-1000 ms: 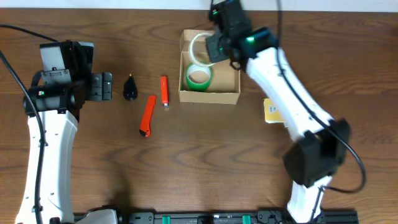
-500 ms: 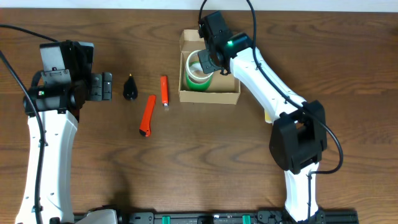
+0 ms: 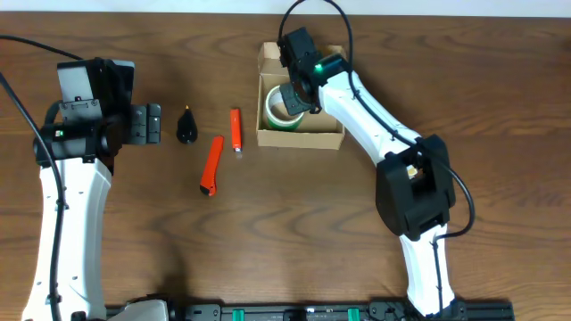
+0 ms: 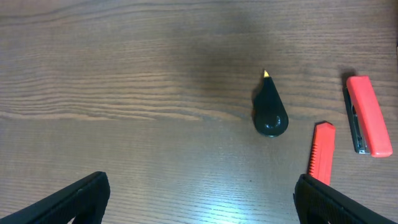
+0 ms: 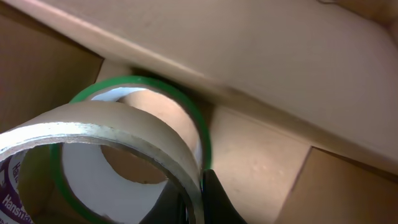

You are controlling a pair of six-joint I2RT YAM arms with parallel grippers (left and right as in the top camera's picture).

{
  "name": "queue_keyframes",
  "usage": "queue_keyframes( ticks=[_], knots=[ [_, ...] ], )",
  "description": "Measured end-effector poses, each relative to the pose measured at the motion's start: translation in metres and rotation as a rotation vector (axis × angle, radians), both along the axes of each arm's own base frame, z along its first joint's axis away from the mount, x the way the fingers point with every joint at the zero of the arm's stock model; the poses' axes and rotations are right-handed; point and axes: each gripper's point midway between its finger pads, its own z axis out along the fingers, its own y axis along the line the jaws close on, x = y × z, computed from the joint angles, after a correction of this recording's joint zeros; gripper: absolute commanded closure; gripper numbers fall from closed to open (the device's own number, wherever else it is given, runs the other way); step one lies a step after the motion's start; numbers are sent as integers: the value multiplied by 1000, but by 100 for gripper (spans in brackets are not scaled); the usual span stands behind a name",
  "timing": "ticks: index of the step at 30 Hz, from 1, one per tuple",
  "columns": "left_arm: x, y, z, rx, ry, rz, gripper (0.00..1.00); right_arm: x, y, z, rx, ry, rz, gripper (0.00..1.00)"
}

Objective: Pack container
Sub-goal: 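Carry the white tape into the box onto the green tape and release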

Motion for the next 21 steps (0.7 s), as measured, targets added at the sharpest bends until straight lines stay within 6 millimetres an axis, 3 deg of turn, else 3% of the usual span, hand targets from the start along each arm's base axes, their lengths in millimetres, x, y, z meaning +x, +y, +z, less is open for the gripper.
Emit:
queue_keyframes(
  ticks=[3, 4, 8, 13, 17, 21],
  knots=[
    [0, 0, 0, 0, 0, 0, 5, 0, 5, -5, 2, 0, 6, 75],
    [0, 0, 0, 0, 0, 0, 5, 0, 6, -7, 3, 0, 5, 73],
    [0, 0, 0, 0, 0, 0, 5, 0, 7, -9, -2, 2, 15, 77],
    [0, 0, 0, 0, 0, 0, 5, -7, 3, -10, -20, 33, 15, 73],
    [0, 0, 0, 0, 0, 0, 5, -7, 3, 12, -26, 40, 18, 64],
    [0, 0, 0, 0, 0, 0, 5, 4, 9, 56, 2, -19, 25, 59]
  ],
)
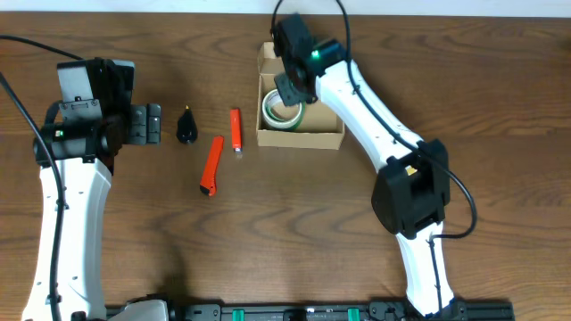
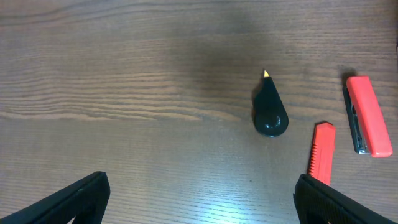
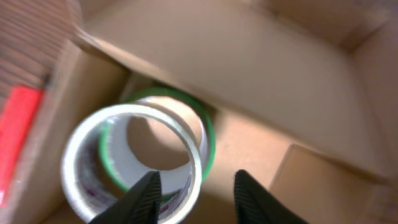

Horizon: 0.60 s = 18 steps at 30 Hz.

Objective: Pack container
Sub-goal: 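Carry the white tape into the box onto the green tape and release, then move the right gripper to the yellow spiral notepad and grasp it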

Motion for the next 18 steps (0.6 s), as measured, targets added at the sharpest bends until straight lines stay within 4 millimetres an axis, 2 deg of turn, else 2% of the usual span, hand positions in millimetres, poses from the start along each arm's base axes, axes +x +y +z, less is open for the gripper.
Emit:
queue_keyframes(
  ticks=[4, 6, 12, 16, 18],
  knots=[
    [0, 0, 0, 0, 0, 0, 5, -2, -2, 50, 14, -51, 0, 64],
    [0, 0, 0, 0, 0, 0, 5, -6, -11, 76, -4, -81, -15, 64],
    [0, 0, 0, 0, 0, 0, 5, -19, -38, 134, -45, -179, -63, 64],
    [0, 0, 0, 0, 0, 0, 5, -24, -62, 173, -39, -261, -110, 63],
    [0, 0, 0, 0, 0, 0, 5, -26, -87, 195, -24, -307, -159, 62]
  ],
)
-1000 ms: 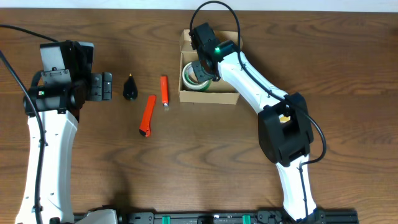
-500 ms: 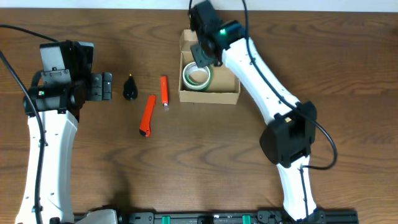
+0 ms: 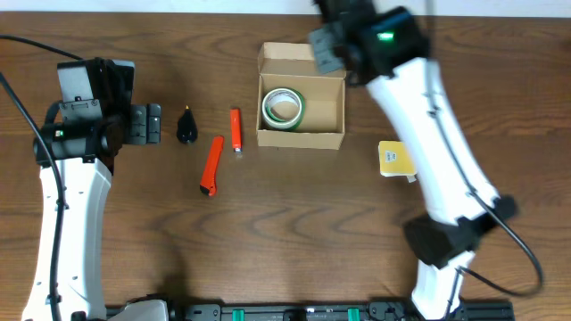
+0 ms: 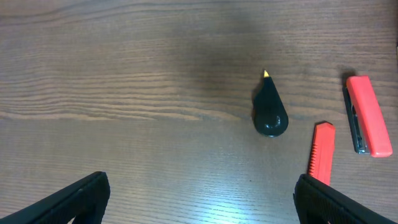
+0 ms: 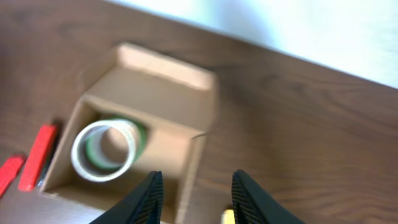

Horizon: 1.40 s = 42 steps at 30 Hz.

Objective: Pack container
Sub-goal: 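Move the right gripper to the yellow spiral notepad and grasp it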

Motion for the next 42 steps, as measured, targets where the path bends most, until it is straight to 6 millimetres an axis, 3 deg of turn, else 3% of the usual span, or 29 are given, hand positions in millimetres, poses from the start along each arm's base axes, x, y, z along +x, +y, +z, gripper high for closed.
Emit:
queue_keyframes(
  ticks=[2, 4, 6, 9, 11, 14, 19, 23, 28, 35, 42],
  knots=[
    [0, 0, 0, 0, 0, 0, 5, -4, -38, 22, 26, -55, -70, 61],
    [0, 0, 0, 0, 0, 0, 5, -12, -94, 44, 53, -125, -180, 59],
    [0, 0, 0, 0, 0, 0, 5, -25, -140, 53, 67, -167, -278, 57],
    [0, 0, 0, 0, 0, 0, 5, -59, -192, 37, 79, -141, -402, 54],
    [0, 0, 0, 0, 0, 0, 5, -76, -205, 7, 85, -65, -442, 51],
    [0, 0, 0, 0, 0, 0, 5, -80, -205, -56, 97, 69, -452, 47],
    [0, 0, 0, 0, 0, 0, 5, -97, -194, -184, 100, 351, -466, 34],
    [0, 0, 0, 0, 0, 0, 5, -113, -185, -236, 109, 479, -466, 17],
    [0, 0, 0, 0, 0, 0, 5, -112, -179, -257, 108, 521, -452, 1],
    [0, 0, 0, 0, 0, 0, 5, -110, -172, -275, 97, 563, -411, 1],
    [0, 0, 0, 0, 0, 0, 5, -102, -172, -276, 100, 538, -402, 1]
  ],
)
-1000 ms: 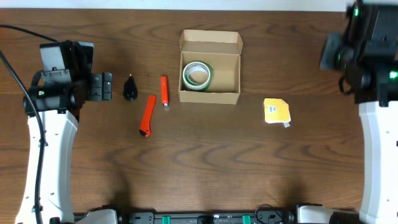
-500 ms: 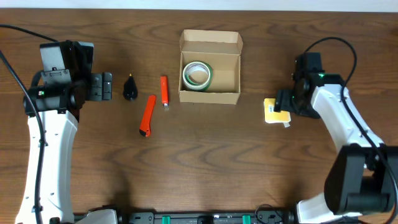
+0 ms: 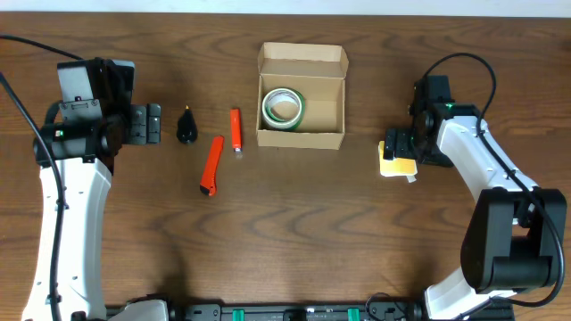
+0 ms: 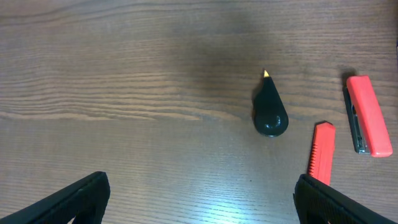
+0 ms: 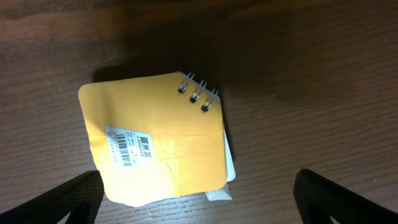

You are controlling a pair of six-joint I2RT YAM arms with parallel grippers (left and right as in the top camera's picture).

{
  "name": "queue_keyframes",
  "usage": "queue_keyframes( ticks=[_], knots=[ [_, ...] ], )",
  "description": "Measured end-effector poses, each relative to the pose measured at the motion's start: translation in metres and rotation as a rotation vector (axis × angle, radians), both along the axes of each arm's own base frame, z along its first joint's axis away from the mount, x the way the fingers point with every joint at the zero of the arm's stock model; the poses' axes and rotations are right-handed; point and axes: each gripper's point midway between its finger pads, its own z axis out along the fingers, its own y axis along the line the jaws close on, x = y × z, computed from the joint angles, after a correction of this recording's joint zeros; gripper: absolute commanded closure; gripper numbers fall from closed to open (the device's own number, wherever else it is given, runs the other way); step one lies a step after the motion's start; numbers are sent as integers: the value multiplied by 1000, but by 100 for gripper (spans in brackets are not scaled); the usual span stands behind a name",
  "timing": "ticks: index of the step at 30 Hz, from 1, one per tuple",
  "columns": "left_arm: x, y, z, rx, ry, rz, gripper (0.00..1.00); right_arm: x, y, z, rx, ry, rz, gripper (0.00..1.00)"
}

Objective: Pack container
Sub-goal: 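Move the right gripper to the yellow spiral notepad and grasp it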

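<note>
An open cardboard box (image 3: 301, 134) stands at the back middle of the table with two tape rolls (image 3: 283, 108) stacked in its left part. To its right lies a yellow spiral notepad (image 5: 155, 145) (image 3: 397, 162). My right gripper (image 5: 198, 202) (image 3: 407, 148) hangs open right over the notepad, fingers either side of it, holding nothing. Left of the box lie a red stapler (image 3: 235, 129) (image 4: 368, 116), an orange-red utility knife (image 3: 211, 164) (image 4: 321, 153) and a black teardrop-shaped object (image 3: 186, 126) (image 4: 270, 113). My left gripper (image 4: 202, 202) (image 3: 143, 124) is open above bare table left of them.
The box's back flap (image 3: 302, 58) stands up toward the far table edge. Bare wood lies across the table's front half and between the box and the notepad.
My right arm has moved from above the back of the box to low over the yellow notepad at the right, still open. The left arm and the loose items have not moved.
My right gripper was down inside the box with a clear tape roll resting on the green one. It then stood open just above the stacked rolls, then higher behind the box, and now it is over the notepad. The left arm stayed still throughout.
</note>
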Motion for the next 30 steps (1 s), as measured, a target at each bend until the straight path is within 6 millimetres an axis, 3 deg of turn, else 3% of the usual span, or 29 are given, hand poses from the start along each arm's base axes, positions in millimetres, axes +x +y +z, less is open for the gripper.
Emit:
queue_keyframes(
  ticks=[24, 30],
  knots=[
    [0, 0, 0, 0, 0, 0, 5, -2, 15, -2, 15, 23, 153, 1],
    [0, 0, 0, 0, 0, 0, 5, -9, 14, -25, 15, 97, 154, 1]
  ],
)
